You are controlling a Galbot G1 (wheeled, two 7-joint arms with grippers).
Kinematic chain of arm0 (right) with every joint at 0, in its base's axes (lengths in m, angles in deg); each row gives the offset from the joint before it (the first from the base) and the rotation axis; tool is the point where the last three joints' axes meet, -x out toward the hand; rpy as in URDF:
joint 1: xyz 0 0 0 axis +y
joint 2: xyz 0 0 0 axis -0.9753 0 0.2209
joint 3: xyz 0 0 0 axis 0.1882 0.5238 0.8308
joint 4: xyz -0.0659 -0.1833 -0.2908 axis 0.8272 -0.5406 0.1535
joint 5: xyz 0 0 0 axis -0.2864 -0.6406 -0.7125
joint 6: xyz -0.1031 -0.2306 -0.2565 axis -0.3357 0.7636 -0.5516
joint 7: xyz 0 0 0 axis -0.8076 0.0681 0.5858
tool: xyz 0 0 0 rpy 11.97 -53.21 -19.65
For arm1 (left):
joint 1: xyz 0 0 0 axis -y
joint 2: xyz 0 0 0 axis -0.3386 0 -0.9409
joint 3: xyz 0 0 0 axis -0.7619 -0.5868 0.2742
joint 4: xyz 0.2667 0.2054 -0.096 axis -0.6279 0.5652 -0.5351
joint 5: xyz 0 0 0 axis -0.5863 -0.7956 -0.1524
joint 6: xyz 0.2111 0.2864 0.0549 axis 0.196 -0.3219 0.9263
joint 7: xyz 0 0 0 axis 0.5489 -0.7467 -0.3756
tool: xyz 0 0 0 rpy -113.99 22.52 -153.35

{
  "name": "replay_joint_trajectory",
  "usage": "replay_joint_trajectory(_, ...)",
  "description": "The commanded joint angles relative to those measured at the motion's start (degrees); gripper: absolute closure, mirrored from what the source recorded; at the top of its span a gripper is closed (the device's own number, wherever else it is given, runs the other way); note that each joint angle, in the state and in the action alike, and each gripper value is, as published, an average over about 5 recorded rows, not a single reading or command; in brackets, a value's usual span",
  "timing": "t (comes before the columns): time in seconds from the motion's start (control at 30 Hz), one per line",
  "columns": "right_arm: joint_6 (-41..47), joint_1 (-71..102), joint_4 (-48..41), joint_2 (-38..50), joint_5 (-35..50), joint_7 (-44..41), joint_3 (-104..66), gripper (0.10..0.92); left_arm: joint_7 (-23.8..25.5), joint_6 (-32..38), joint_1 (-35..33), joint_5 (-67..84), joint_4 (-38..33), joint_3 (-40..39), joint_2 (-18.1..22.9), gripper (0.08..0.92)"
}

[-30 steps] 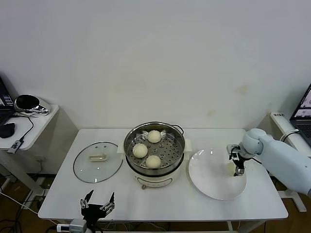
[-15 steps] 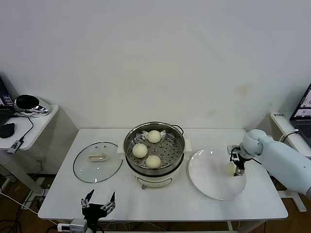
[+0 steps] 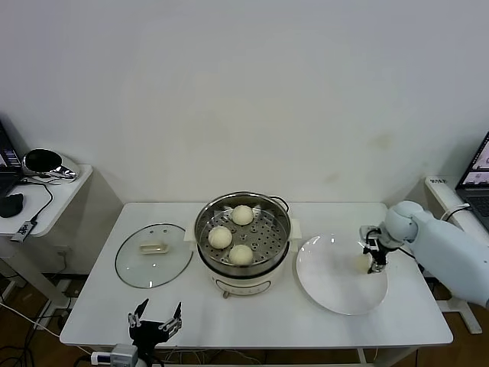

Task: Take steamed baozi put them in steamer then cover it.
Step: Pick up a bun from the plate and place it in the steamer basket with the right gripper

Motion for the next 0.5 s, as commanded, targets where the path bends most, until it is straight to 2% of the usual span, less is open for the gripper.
replay_joint_trajectory(0.03,2.23,-7.62,6.77,4.08,11.96,-1.72,5.65,0.422,0.00,-0.05,0.03,-0.05,-0.48,-0.01,-0.25,0.177)
replay_joint_trajectory(0.2,5.25,-21.82,11.72,3.92,22.66,-2.56,14.69,0.423,-0.06,0.04,0.13,-0.13,-1.18,0.09,-0.54,0.177)
replay_joint_trajectory(0.5,11.47,-46.95,15.42,-6.78,37.44,-2.53,31.61,0.423,-0.22,0.08,1.10,1.31,-3.59,0.60,-1.18,0.177)
